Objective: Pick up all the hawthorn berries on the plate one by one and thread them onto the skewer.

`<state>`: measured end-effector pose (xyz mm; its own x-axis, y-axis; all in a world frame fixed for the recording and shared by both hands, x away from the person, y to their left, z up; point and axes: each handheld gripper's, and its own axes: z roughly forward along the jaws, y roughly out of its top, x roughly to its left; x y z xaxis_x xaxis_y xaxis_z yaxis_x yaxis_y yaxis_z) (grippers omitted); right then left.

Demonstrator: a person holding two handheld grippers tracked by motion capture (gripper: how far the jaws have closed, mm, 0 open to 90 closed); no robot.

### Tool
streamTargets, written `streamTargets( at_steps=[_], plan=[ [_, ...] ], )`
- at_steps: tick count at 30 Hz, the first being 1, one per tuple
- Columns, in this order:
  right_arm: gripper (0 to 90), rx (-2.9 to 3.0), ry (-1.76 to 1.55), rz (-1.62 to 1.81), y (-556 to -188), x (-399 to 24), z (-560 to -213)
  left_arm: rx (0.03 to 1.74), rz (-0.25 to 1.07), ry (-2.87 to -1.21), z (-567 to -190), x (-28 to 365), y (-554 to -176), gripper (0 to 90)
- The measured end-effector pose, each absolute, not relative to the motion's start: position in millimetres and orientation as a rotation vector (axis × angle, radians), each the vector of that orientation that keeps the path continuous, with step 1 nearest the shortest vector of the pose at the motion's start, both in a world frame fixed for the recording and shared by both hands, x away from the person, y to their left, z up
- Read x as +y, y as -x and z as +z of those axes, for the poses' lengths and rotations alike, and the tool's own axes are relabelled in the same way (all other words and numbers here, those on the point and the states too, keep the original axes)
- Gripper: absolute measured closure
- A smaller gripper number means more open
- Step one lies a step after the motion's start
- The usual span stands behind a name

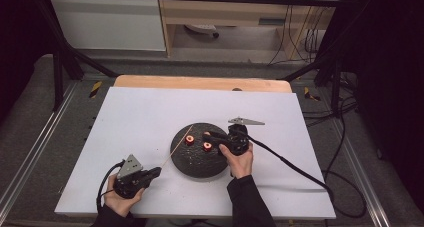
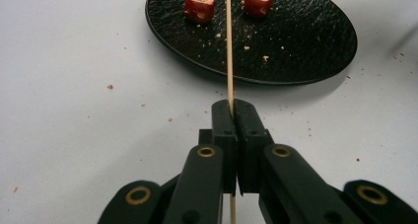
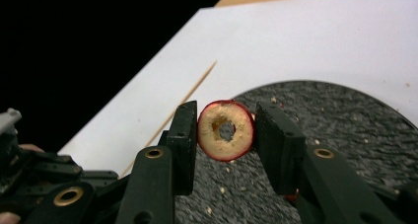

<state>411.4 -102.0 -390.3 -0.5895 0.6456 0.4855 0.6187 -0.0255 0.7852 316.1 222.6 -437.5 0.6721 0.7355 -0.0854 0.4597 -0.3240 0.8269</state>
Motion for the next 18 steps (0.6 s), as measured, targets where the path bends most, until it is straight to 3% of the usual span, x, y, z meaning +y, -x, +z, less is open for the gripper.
streamTargets(
  at_steps=[18],
  plan=[
    [62.5,1.955,-1.442,1.938,-416.8,-101.1,-383.0,0.924,0.393,-1.946,-436.7,221.5,-316.0,88.2]
  ],
)
